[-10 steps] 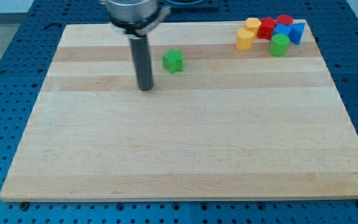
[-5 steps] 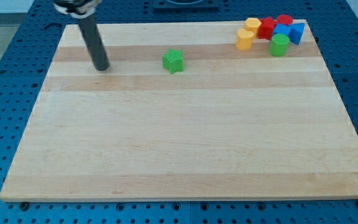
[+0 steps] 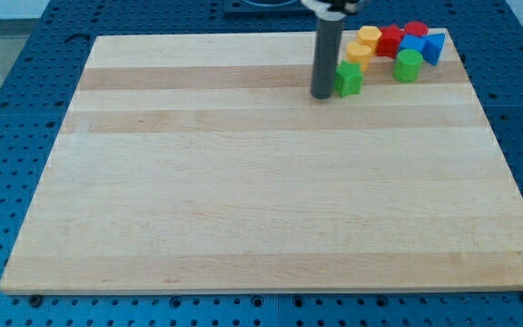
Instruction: Slide green star towards green circle
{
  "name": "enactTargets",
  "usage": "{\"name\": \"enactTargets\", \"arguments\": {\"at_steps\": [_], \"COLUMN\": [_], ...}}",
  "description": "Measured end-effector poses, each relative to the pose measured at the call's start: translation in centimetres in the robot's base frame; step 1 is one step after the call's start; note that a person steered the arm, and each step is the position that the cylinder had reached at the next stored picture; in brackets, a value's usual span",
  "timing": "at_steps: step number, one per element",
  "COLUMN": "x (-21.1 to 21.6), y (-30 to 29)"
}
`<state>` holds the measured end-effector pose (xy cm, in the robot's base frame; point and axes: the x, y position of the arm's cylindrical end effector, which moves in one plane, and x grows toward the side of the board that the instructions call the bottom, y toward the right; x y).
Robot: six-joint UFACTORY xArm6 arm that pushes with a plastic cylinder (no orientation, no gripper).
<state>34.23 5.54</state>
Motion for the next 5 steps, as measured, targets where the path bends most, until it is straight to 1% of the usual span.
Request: {"name": "enactTargets", "arguments": {"at_steps": [1, 2, 3, 4, 5], "x": [0.5, -0.8, -1.6, -1.7, -1.8], "y": [-4.5, -3.5, 0.8, 7.3, 10.5]}}
